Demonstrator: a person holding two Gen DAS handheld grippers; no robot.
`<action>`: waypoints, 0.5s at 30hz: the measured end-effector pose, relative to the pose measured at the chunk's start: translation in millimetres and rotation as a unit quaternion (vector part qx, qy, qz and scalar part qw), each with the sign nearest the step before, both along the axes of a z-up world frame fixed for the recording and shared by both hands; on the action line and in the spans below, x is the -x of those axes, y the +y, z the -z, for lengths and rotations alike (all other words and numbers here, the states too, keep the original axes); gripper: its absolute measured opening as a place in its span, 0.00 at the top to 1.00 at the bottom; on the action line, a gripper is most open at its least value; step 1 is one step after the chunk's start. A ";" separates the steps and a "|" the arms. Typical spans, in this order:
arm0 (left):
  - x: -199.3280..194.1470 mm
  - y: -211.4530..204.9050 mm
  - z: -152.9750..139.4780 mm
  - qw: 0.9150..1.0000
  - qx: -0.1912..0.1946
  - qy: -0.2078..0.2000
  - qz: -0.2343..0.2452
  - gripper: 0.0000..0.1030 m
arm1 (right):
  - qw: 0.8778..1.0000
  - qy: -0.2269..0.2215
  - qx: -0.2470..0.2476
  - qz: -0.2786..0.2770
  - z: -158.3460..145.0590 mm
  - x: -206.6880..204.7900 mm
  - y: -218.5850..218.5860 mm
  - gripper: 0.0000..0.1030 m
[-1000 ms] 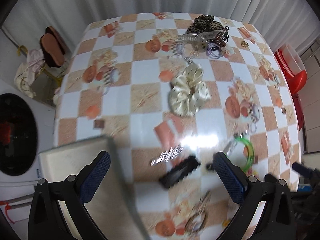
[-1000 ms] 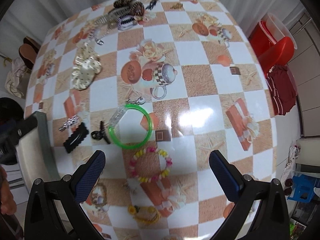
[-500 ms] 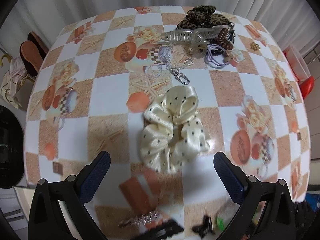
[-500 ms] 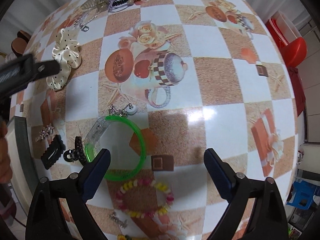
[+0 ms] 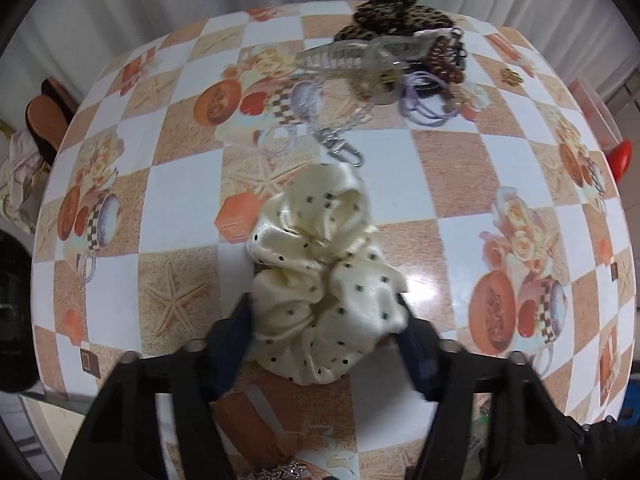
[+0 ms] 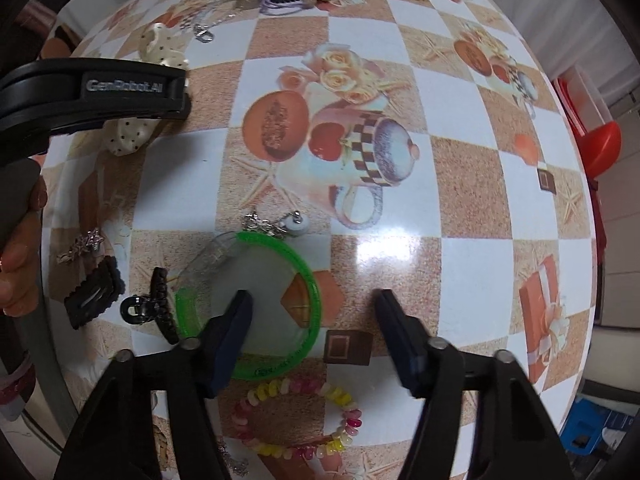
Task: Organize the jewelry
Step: 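Grasp the cream polka-dot scrunchie with the left tool while the right tool grasps the green bangle, then carry the scrunchie into the white tray with the left tool while the right tool drops the bangle there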
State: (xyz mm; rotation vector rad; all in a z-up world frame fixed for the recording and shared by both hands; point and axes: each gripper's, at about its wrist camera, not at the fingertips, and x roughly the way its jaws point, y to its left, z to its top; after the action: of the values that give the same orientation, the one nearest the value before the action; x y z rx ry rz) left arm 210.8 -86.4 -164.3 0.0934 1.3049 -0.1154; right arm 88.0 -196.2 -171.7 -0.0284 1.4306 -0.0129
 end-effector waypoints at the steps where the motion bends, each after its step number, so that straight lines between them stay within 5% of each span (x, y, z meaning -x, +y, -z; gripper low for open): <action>1: 1.1 -1.8 -1.0 1.000 0.001 -0.002 0.003 0.51 | 1.000 -0.002 -0.001 -0.002 0.0 0.0 2.0 0.51; 3: 1.9 -4.6 -2.5 1.000 0.002 -0.001 0.005 0.67 | 1.000 -0.003 -0.002 -0.002 -3.0 2.4 1.4 0.61; 7: 5.2 -0.6 -10.6 1.000 0.019 0.000 0.002 0.75 | 1.000 -0.003 -0.007 0.007 -1.3 0.6 0.8 0.92; 15: 25.0 22.6 -45.7 0.999 0.037 -0.027 0.011 0.75 | 0.998 -0.019 -0.042 0.040 -20.6 1.6 -19.1 0.93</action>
State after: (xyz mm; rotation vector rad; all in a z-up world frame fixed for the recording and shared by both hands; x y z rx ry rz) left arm 185.8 -63.8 -118.6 0.0476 1.2444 -0.1782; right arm 86.4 -215.2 -151.0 0.0980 1.3925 -0.0204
